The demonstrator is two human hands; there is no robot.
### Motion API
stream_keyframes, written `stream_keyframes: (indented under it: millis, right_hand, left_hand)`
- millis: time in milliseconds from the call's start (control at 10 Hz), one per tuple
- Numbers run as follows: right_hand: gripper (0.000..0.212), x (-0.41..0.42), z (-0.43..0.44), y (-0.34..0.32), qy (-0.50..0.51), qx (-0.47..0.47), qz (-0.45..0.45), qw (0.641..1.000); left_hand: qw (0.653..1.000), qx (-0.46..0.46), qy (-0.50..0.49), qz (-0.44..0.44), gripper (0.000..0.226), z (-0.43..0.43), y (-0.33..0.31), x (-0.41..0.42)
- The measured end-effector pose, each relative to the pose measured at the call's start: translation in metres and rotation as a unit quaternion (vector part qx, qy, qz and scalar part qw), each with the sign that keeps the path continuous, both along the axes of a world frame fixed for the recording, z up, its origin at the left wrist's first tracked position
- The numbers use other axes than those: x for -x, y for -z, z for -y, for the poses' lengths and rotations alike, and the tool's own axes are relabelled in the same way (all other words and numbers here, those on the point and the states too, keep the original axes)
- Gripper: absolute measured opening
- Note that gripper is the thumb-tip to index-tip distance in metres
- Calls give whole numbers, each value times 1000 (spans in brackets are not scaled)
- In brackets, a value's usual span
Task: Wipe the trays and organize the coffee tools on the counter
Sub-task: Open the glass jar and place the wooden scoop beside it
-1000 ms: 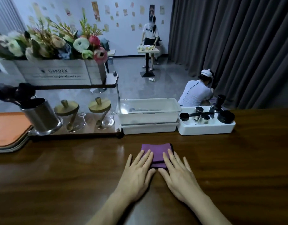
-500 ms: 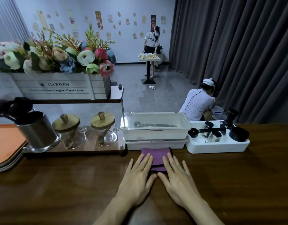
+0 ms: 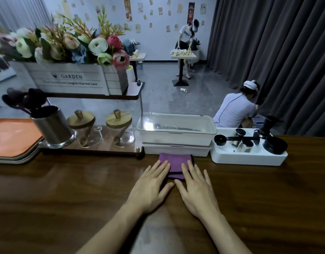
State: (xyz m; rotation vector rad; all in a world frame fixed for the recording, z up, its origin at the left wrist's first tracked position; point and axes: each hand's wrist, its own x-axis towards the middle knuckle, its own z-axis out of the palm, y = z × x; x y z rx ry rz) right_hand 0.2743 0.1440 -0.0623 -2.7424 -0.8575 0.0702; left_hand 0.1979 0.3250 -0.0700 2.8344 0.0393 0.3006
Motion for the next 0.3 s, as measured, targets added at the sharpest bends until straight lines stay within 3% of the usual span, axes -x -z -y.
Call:
stream_keyframes:
  millis: [100, 300]
  right_hand:
    - [70, 1, 3, 4, -9, -25, 8, 1000]
    - [40, 3, 15, 5, 12, -204, -9, 979]
  left_hand:
    - [1000, 20, -10, 14, 67, 7, 0, 6]
    - [988, 108, -72, 85, 52, 14, -2, 26]
